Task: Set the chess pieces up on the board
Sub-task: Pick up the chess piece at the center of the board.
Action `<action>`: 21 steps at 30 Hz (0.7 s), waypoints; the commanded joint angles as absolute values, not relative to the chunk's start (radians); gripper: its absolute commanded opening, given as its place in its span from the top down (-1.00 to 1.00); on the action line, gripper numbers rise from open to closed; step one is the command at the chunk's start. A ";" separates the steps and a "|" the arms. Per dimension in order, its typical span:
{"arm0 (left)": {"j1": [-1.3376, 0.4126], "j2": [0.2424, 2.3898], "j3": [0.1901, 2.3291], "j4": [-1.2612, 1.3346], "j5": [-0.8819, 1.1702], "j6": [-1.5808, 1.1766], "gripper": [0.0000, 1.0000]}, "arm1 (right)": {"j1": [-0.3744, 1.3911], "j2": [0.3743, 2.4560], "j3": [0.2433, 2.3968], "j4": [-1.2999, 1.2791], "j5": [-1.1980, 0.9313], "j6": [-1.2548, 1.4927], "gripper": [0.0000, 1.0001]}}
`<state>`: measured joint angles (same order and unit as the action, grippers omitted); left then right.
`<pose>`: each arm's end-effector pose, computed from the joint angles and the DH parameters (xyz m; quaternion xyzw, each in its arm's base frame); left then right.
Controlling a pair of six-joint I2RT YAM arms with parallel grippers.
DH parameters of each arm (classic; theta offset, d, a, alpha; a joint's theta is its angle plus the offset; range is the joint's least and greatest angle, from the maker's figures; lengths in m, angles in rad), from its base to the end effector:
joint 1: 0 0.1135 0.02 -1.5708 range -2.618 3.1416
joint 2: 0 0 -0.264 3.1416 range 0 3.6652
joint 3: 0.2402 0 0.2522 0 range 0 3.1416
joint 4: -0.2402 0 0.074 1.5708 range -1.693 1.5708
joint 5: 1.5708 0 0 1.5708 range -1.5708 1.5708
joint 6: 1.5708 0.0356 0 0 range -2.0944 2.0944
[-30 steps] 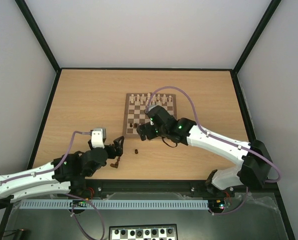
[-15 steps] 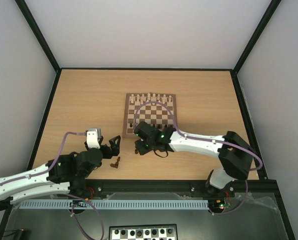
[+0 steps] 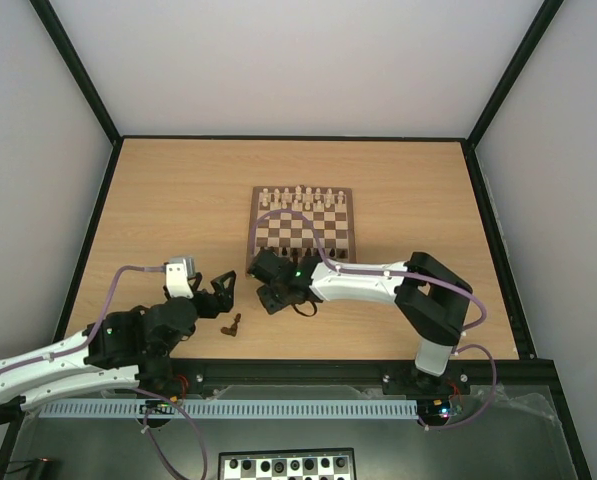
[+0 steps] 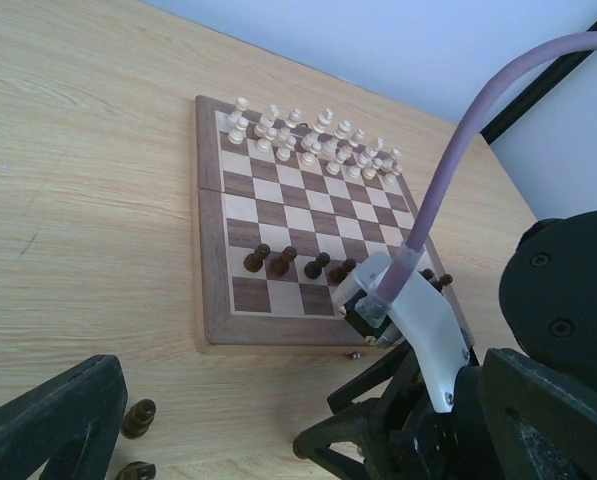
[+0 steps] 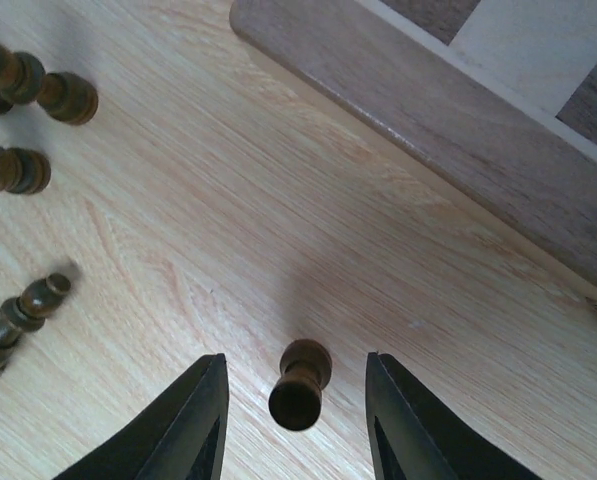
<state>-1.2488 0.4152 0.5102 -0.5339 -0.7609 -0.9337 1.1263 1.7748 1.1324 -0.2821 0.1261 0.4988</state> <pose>0.0571 -0.0937 0.2606 -0.0737 0.8053 -0.2971 0.5078 0.1637 0.3334 0.1860 -0.2730 0.9063 0.1890 0.2613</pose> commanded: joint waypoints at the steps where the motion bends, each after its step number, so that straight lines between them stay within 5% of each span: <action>1: -1.242 0.399 0.509 -0.552 -0.784 -0.942 -0.99 | 1.136 1.808 1.173 -0.343 0.158 0.505 0.26; 21: -1.242 0.402 0.509 -0.537 -0.782 -0.924 -0.99 | 1.144 1.828 1.190 -0.385 0.184 0.508 0.63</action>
